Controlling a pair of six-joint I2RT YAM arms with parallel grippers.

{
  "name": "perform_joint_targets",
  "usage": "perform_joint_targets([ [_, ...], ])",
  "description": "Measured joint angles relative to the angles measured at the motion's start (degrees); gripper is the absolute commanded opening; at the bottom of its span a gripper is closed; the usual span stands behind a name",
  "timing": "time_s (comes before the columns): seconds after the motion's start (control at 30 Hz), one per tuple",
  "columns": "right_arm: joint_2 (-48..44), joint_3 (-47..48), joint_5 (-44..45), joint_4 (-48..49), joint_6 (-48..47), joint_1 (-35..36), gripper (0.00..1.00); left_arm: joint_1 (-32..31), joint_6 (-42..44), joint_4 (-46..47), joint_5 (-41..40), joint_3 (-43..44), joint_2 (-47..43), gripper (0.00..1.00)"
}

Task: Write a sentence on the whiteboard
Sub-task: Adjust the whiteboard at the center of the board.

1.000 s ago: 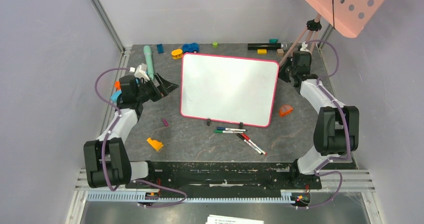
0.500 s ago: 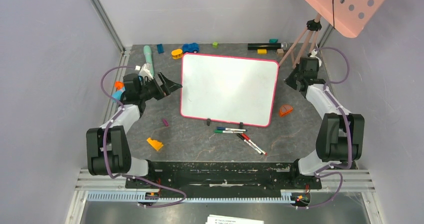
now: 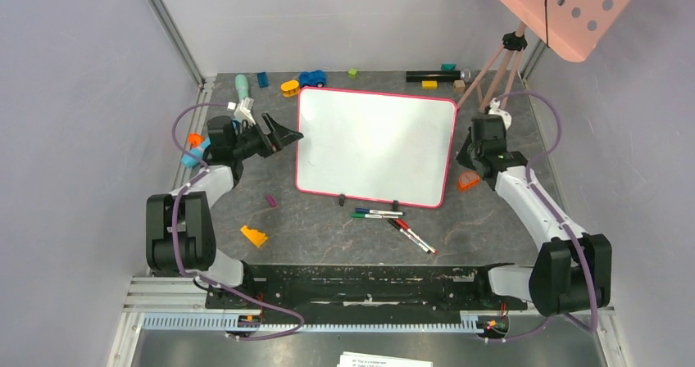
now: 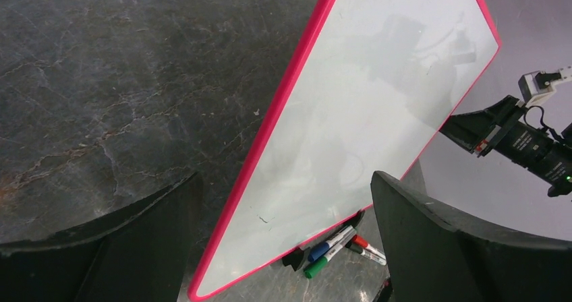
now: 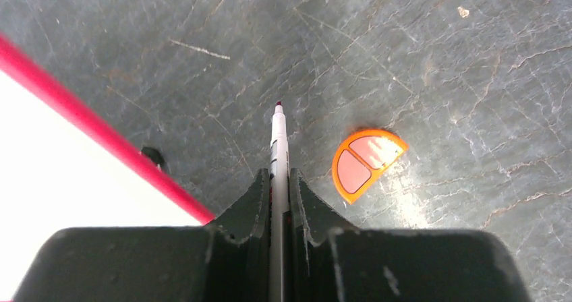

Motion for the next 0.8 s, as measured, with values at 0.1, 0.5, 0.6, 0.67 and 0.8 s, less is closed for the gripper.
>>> perform_joint_targets([
  [0.1,0.2,0.1,4.1,-1.9,0.0,3.8,0.0,-0.7,-0.9,1.6,0.3,0.5,1.2,0.98],
  [0.5,8.8,4.1,14.1,-4.5,-0.9,8.1,0.0,-1.6,-2.7,5.3,0.9,0.7,4.3,0.97],
  [0.6,10.9,5.3,14.3,-3.8,-1.3,8.3,0.0,-1.6,-2.7,5.8,0.9,0.7,4.3,0.97],
  [0.67,12.2,6.0,14.7,-3.7,-1.6,8.4,0.0,-1.6,-2.7,5.9,0.9,0.5,4.1,0.98],
  [0.8,15.3,8.0,15.4,-2.9,-2.2,8.3,0.0,-1.6,-2.7,5.6,0.8,-1.4,1.7,0.98],
])
